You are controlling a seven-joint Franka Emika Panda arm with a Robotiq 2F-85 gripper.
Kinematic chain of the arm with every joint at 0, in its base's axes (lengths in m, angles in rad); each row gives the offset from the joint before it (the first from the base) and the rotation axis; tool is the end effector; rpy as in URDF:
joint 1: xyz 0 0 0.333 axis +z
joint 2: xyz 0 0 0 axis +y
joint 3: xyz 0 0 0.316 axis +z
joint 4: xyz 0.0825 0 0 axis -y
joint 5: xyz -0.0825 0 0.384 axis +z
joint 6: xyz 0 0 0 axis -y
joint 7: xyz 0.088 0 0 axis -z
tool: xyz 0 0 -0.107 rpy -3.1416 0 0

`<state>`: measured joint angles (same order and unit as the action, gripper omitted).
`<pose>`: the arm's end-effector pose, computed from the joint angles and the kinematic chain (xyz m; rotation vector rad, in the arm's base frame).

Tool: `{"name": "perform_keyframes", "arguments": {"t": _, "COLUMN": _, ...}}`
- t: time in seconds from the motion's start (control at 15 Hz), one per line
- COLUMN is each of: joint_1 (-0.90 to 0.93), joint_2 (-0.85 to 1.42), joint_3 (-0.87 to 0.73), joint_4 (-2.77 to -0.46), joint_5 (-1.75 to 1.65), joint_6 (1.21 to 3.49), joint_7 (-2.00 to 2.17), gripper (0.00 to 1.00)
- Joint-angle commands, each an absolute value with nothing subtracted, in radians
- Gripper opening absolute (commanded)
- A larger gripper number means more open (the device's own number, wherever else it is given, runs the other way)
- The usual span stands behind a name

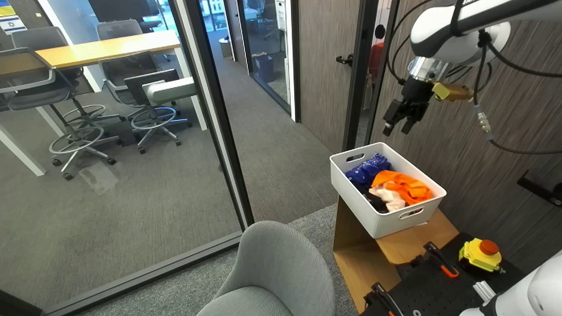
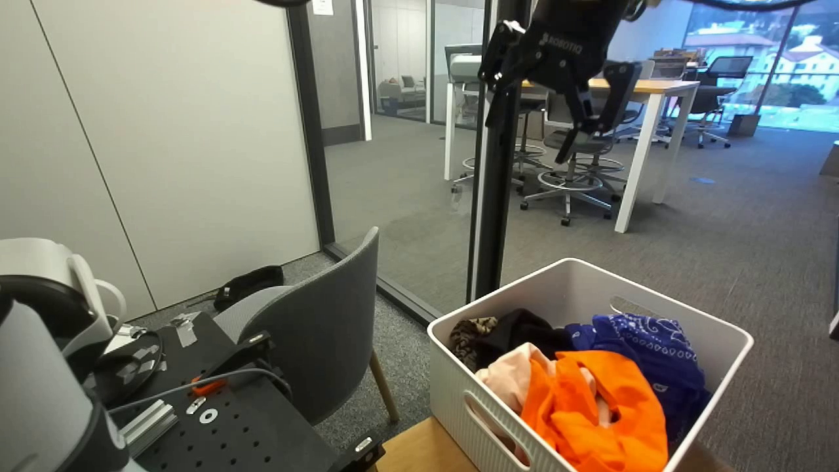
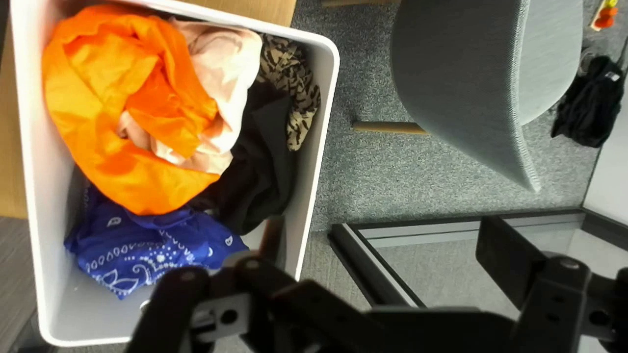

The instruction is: Hang the orange and peach clothes in the basket on the back of the chair

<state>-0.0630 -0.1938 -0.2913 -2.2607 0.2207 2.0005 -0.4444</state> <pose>0.4530 -0.1567 0.4342 -2.8790 0.0039 -0.0385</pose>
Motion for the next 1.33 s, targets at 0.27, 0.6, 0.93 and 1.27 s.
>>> {"name": "perform_keyframes", "arguments": {"t": 0.27, "joint_1": -0.091, "joint_2": -0.029, "joint_3": -0.185, "joint_4": -2.372, "joint_5": 0.233, "joint_6": 2.280, "joint_7": -0.022, "gripper": 1.00}}
{"name": "perform_keyframes", "arguments": {"t": 0.6, "joint_1": -0.111, "joint_2": 0.101, "joint_3": -0.189, "joint_4": -2.395, "joint_5": 0.209, "joint_6": 2.371, "joint_7": 0.212, "gripper": 1.00}}
{"name": "perform_keyframes", "arguments": {"t": 0.93, "joint_1": -0.121, "joint_2": 0.206, "joint_3": -0.204, "joint_4": -2.384, "joint_5": 0.224, "joint_6": 2.374, "joint_7": 0.441, "gripper": 1.00}}
{"name": "perform_keyframes", "arguments": {"t": 1.27, "joint_1": -0.129, "joint_2": 0.300, "joint_3": -0.224, "joint_4": -2.359, "joint_5": 0.268, "joint_6": 2.361, "joint_7": 0.636, "gripper": 1.00}}
